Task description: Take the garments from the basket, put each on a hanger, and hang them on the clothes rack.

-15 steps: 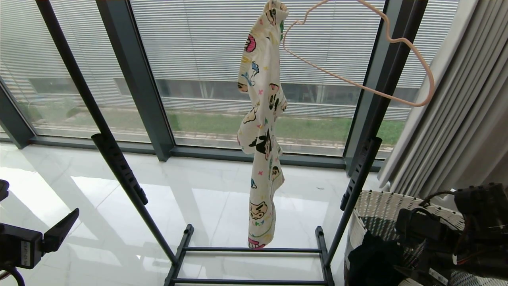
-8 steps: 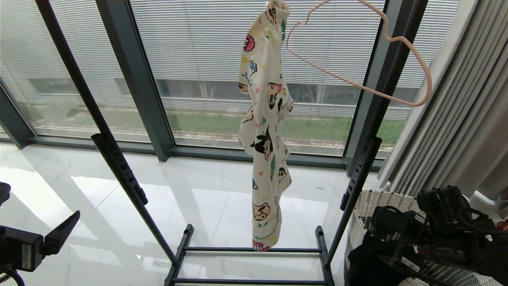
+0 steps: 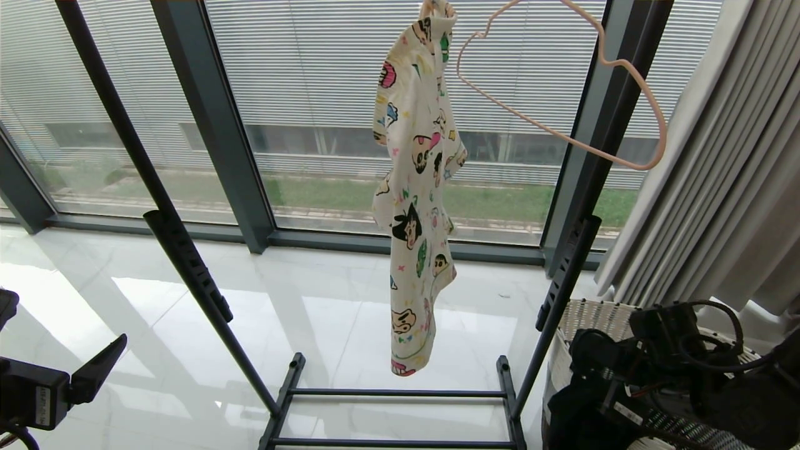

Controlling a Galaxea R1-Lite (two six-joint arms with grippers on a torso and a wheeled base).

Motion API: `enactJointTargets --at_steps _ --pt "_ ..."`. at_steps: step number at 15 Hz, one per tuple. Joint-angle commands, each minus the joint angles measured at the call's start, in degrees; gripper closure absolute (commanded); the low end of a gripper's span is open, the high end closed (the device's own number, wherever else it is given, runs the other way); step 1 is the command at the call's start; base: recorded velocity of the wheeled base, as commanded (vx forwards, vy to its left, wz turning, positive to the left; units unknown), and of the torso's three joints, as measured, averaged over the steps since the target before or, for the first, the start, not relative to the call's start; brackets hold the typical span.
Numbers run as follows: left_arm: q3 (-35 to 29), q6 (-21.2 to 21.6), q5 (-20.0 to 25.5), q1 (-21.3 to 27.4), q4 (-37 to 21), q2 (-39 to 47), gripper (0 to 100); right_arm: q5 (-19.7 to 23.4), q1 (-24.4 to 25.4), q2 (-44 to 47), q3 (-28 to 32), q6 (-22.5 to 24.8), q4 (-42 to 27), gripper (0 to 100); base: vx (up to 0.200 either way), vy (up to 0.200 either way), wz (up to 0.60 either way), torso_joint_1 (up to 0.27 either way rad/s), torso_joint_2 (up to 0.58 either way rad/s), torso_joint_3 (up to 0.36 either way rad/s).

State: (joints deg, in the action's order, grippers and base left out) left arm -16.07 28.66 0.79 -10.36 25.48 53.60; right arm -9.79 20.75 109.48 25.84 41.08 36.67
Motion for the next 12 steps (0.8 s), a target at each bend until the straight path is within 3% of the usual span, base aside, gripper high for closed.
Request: enactJointTargets --at_steps 1,6,12 --pt "0.0 0.0 0.0 0.0 0.0 0.0 0 0.0 0.0 0.6 -0.2 -0.2 0.0 100 0.0 0.0 0.0 0.0 0.0 0.0" --pt "0.1 0.6 -0.1 0.0 0.0 -0.6 0 -0.1 1.8 -0.3 -0.1 -0.2 0.0 100 0.0 0.0 0.0 0.0 0.0 0.0" --pt "0.5 2.6 -0.4 0.0 0.0 -0.6 0 -0.4 9.0 -12.5 3.3 -0.2 -2.5 100 0.0 0.0 0.0 0.0 0.0 0.0"
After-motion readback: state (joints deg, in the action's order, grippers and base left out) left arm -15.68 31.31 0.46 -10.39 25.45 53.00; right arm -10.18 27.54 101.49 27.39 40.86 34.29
